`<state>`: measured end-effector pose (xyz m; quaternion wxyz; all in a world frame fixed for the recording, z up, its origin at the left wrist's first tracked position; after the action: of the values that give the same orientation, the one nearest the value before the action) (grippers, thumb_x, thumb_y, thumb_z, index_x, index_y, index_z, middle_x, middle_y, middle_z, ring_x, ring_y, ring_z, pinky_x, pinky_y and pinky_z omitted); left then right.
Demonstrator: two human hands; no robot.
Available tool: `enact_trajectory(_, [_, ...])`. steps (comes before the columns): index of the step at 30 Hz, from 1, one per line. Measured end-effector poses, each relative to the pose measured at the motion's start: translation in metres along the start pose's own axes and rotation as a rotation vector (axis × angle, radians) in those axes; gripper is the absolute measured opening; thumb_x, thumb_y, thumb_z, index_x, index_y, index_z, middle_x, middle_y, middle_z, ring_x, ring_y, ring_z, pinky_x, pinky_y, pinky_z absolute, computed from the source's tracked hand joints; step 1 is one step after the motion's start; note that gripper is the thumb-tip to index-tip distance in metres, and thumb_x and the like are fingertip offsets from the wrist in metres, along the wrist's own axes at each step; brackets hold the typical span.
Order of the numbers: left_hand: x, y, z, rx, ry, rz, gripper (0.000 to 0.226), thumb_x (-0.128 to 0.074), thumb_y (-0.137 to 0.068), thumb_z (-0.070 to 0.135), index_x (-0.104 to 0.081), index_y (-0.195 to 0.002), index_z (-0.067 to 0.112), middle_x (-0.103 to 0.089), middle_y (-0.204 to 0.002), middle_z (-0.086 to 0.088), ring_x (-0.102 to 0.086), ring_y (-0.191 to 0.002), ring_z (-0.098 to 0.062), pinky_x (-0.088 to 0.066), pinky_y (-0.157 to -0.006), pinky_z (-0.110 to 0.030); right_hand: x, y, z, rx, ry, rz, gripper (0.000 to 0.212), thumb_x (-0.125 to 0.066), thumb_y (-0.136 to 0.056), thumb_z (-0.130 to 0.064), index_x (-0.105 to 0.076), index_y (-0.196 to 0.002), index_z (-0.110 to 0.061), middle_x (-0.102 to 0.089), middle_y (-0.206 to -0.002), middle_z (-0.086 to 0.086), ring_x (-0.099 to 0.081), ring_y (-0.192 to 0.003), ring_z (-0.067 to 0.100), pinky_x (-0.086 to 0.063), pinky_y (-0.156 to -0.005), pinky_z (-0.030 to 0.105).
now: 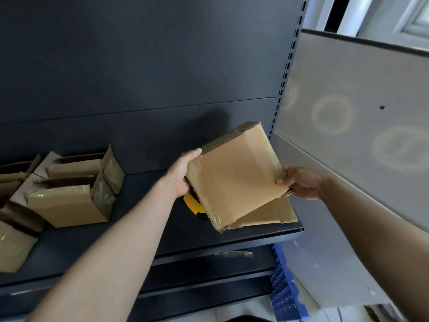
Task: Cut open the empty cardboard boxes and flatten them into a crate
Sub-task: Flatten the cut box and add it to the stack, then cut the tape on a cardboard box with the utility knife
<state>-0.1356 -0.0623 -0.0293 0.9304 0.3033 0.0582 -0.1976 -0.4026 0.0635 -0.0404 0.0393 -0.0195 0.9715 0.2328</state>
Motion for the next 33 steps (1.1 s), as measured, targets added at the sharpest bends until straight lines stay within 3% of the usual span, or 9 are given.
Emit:
enact_trajectory(2, [-0.005, -0.011, -0.004, -0.033, -0.017, 0.092, 0.041, -0.077, -0.074, 0.034, -0.064, -0.108, 0.015, -0.072, -0.103, -0.011, -0.07, -0.086, -0.027, -0.058, -0.07, -0.041, 0.01, 0.003, 0.004, -0.038, -0.062, 0.054, 0.04, -0.061, -0.075, -0.01, -0.059, -0.115, -0.011, -0.07, -0.096, 0.007, -0.065, -0.085, 0.024, -0.055, -0.067, 0.034])
enact_trajectory(5, [-0.01, -0.027, -0.01, -0.138, -0.141, 0.311, 0.074, -0.079, -0.074, 0.018, -0.039, -0.135, 0.01, -0.052, -0.136, -0.009, -0.055, -0.118, -0.028, -0.044, -0.1, -0.047, 0.024, 0.001, 0.001, -0.062, -0.113, 0.262, 0.037, -0.065, -0.083, -0.037, -0.06, -0.108, -0.01, -0.067, -0.104, 0.011, -0.065, -0.087, 0.026, -0.053, -0.067, 0.035])
enact_trajectory(10, [-0.029, -0.04, -0.015, -0.195, -0.296, 0.378, 0.091, -0.081, -0.073, 0.02, -0.027, -0.146, 0.014, -0.042, -0.145, -0.005, -0.045, -0.127, -0.025, -0.039, -0.103, -0.041, 0.035, -0.018, 0.009, -0.184, 0.117, 0.428, 0.051, -0.073, -0.081, -0.009, -0.05, -0.125, 0.002, -0.062, -0.117, 0.018, -0.06, -0.101, 0.032, -0.047, -0.089, 0.045])
enact_trajectory(14, [-0.025, -0.039, -0.016, -0.165, -0.402, 0.34, 0.071, -0.07, -0.084, 0.013, -0.031, -0.144, 0.01, -0.042, -0.143, -0.01, -0.045, -0.127, -0.028, -0.037, -0.106, -0.045, 0.04, -0.033, 0.017, -0.206, 0.182, 0.583, 0.048, -0.07, -0.083, -0.007, -0.052, -0.126, 0.003, -0.061, -0.117, 0.02, -0.058, -0.106, 0.035, -0.045, -0.098, 0.049])
enact_trajectory(19, [0.007, -0.016, -0.01, -0.291, -0.556, 0.407, 0.025, -0.062, -0.088, 0.007, -0.062, -0.112, 0.01, -0.063, -0.114, -0.007, -0.056, -0.1, -0.015, -0.041, -0.084, -0.025, 0.024, -0.053, 0.005, -0.365, 0.861, 0.824, 0.051, -0.051, -0.092, -0.012, -0.036, -0.14, -0.004, -0.037, -0.142, 0.018, -0.035, -0.131, 0.036, -0.032, -0.106, 0.046])
enact_trajectory(21, [0.024, -0.004, -0.007, -0.332, -0.599, 0.478, 0.019, -0.06, -0.089, 0.006, -0.065, -0.106, 0.013, -0.064, -0.107, -0.004, -0.057, -0.096, -0.014, -0.041, -0.078, -0.022, 0.001, -0.071, -0.01, -0.258, 0.923, 0.776, 0.05, -0.049, -0.09, -0.008, -0.038, -0.139, -0.008, -0.039, -0.142, 0.016, -0.034, -0.132, 0.034, -0.029, -0.107, 0.047])
enact_trajectory(25, [0.064, 0.025, 0.005, -0.429, -0.782, 0.694, 0.02, -0.051, -0.092, 0.006, -0.065, -0.1, 0.017, -0.06, -0.107, 0.001, -0.057, -0.094, -0.015, -0.041, -0.068, -0.019, -0.073, -0.108, -0.031, 0.006, 0.94, 0.489, 0.034, -0.056, -0.089, -0.012, -0.057, -0.123, -0.007, -0.058, -0.127, 0.015, -0.052, -0.119, 0.032, -0.044, -0.099, 0.039])
enact_trajectory(31, [0.132, 0.076, 0.026, -0.684, -1.214, 1.056, 0.022, -0.059, -0.083, 0.005, -0.063, -0.104, 0.008, -0.053, -0.116, -0.012, -0.045, -0.108, -0.033, -0.038, -0.09, -0.04, -0.173, -0.143, -0.012, 0.042, 1.028, 0.146, 0.049, -0.062, -0.091, -0.027, -0.05, -0.132, -0.005, -0.053, -0.133, 0.013, -0.049, -0.122, 0.029, -0.041, -0.094, 0.031])
enact_trajectory(33, [0.154, 0.085, 0.027, -0.619, -1.315, 1.149, 0.035, -0.065, -0.081, 0.012, -0.055, -0.114, 0.007, -0.048, -0.123, -0.015, -0.041, -0.113, -0.036, -0.032, -0.097, -0.043, -0.189, -0.15, 0.0, -0.006, 1.085, 0.115, 0.055, -0.065, -0.089, -0.031, -0.047, -0.133, -0.004, -0.052, -0.133, 0.015, -0.049, -0.122, 0.031, -0.042, -0.096, 0.034])
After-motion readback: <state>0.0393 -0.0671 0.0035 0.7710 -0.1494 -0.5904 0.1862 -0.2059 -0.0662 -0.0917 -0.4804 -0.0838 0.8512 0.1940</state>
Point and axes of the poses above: each hand's wrist, its own y-axis away from the middle knuckle, its own x-axis out of the back of the hand, z = x × y, the point moved 4 cm from there along -y, towards the middle knuckle
